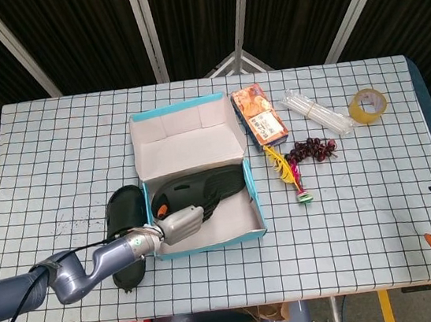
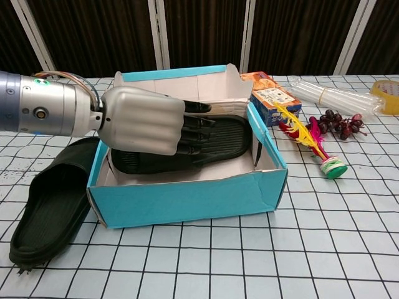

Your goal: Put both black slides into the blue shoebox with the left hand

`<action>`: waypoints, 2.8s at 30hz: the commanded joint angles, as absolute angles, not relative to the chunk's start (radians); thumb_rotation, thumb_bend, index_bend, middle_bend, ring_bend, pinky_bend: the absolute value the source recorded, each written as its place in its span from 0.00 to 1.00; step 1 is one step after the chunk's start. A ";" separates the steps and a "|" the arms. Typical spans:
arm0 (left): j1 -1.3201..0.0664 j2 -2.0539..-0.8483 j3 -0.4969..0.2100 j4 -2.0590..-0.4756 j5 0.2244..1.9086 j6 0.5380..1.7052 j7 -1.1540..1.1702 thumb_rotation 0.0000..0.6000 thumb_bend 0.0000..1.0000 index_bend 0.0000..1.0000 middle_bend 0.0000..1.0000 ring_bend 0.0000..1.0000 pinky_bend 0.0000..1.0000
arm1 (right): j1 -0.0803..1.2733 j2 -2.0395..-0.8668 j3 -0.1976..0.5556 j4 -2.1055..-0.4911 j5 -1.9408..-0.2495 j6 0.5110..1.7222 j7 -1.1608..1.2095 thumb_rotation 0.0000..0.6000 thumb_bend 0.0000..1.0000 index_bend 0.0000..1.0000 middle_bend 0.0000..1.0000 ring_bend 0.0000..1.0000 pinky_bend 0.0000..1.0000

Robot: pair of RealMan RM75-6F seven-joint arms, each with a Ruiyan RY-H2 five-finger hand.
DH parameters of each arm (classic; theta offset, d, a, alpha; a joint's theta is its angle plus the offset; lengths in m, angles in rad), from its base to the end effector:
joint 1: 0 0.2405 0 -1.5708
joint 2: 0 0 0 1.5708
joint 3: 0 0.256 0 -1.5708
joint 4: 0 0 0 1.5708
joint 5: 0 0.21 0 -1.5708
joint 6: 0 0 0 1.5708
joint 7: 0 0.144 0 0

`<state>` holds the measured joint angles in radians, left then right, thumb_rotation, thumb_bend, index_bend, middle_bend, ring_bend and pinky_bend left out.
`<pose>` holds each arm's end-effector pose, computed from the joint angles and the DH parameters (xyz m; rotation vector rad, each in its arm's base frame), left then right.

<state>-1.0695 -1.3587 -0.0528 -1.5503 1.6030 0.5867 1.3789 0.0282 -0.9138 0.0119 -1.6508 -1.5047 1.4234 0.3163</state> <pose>-0.0701 0.3297 -0.0227 -2.1942 1.1795 -0.2568 -0.3314 -0.1543 0.2096 1.3186 -1.1226 0.9108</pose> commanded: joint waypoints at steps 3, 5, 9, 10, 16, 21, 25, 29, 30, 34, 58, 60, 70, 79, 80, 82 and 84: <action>-1.055 -1.328 -0.059 -1.600 1.539 0.582 1.461 0.75 0.09 0.09 0.00 0.00 0.07 | 0.028 -0.914 0.012 -1.651 -1.505 1.423 0.317 1.00 0.31 0.15 0.11 0.18 0.14; -1.053 -1.311 -0.063 -1.628 1.528 0.597 1.482 0.75 0.09 0.09 0.00 0.00 0.07 | 0.029 -0.914 0.013 -1.650 -1.503 1.422 0.317 1.00 0.31 0.15 0.11 0.18 0.14; -1.017 -1.236 -0.100 -1.729 1.498 0.696 1.430 0.87 0.11 0.09 0.06 0.00 0.07 | 0.030 -0.916 0.012 -1.647 -1.503 1.419 0.318 1.00 0.31 0.15 0.11 0.18 0.14; -0.994 -1.216 -0.116 -1.762 1.486 0.745 1.386 0.92 0.11 0.09 0.09 0.00 0.07 | 0.030 -0.916 0.012 -1.647 -1.504 1.419 0.319 1.00 0.31 0.15 0.11 0.18 0.14; -0.807 -1.093 -0.160 -1.928 1.473 1.072 1.078 0.99 0.12 0.15 0.21 0.01 0.07 | 0.022 -0.909 0.012 -1.649 -1.507 1.435 0.330 1.00 0.31 0.15 0.11 0.18 0.14; -0.631 -1.005 -0.114 -2.016 1.388 1.230 0.845 0.96 0.12 0.16 0.23 0.01 0.07 | 0.016 -0.902 0.009 -1.660 -1.520 1.449 0.332 1.00 0.31 0.15 0.11 0.18 0.14; -0.549 -0.966 -0.061 -2.018 1.300 1.214 0.646 0.94 0.11 0.17 0.23 0.01 0.07 | 0.015 -0.900 0.008 -1.669 -1.530 1.456 0.327 1.00 0.31 0.15 0.11 0.18 0.14; -0.509 -0.963 -0.033 -1.993 1.216 1.150 0.458 0.91 0.11 0.17 0.23 0.01 0.07 | 0.014 -0.898 0.009 -1.675 -1.533 1.461 0.322 1.00 0.31 0.15 0.11 0.18 0.14; -0.506 -0.963 -0.031 -1.983 1.208 1.137 0.431 0.91 0.11 0.17 0.23 0.01 0.07 | 0.014 -0.898 0.009 -1.676 -1.533 1.462 0.321 1.00 0.31 0.15 0.11 0.18 0.14; -0.504 -0.987 -0.028 -1.908 1.169 1.067 0.316 0.89 0.11 0.17 0.23 0.01 0.07 | 0.018 -0.899 0.008 -1.675 -1.532 1.453 0.318 1.00 0.31 0.15 0.11 0.18 0.14; -0.714 -1.092 -0.110 -1.732 0.778 0.768 0.251 0.76 0.11 0.17 0.20 0.00 0.07 | 0.036 -0.915 0.012 -1.667 -1.496 1.407 0.279 1.00 0.31 0.15 0.11 0.18 0.14; -0.741 -1.092 -0.092 -1.725 0.752 0.753 0.296 0.76 0.11 0.17 0.19 0.00 0.07 | 0.036 -0.916 0.013 -1.668 -1.492 1.404 0.275 1.00 0.31 0.15 0.11 0.18 0.14; -0.814 -1.132 -0.013 -1.700 0.687 0.774 0.458 0.77 0.11 0.16 0.17 0.00 0.05 | 0.038 -0.917 0.014 -1.671 -1.484 1.396 0.264 1.00 0.31 0.15 0.11 0.18 0.14; -0.809 -1.206 -0.027 -1.641 0.758 0.797 0.413 0.88 0.11 0.17 0.21 0.00 0.05 | 0.040 -0.919 0.016 -1.671 -1.477 1.391 0.256 1.00 0.31 0.15 0.11 0.18 0.14; -0.806 -1.213 -0.030 -1.632 0.773 0.800 0.401 0.89 0.11 0.17 0.22 0.00 0.05 | 0.041 -0.919 0.016 -1.671 -1.477 1.391 0.255 1.00 0.31 0.15 0.11 0.18 0.14; -0.801 -1.225 -0.032 -1.616 0.798 0.802 0.387 0.89 0.11 0.17 0.22 0.00 0.05 | 0.041 -0.920 0.017 -1.670 -1.475 1.390 0.253 1.00 0.31 0.15 0.11 0.18 0.14; -0.801 -1.236 -0.030 -1.601 0.817 0.795 0.379 0.91 0.11 0.18 0.22 0.00 0.05 | 0.040 -0.920 0.018 -1.670 -1.473 1.391 0.252 1.00 0.31 0.15 0.11 0.18 0.14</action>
<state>-0.8041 -1.2248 -0.0286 -1.6132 0.8026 0.7972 0.3893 0.0404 -0.9201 0.0176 -1.6697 -1.4733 1.3906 0.2524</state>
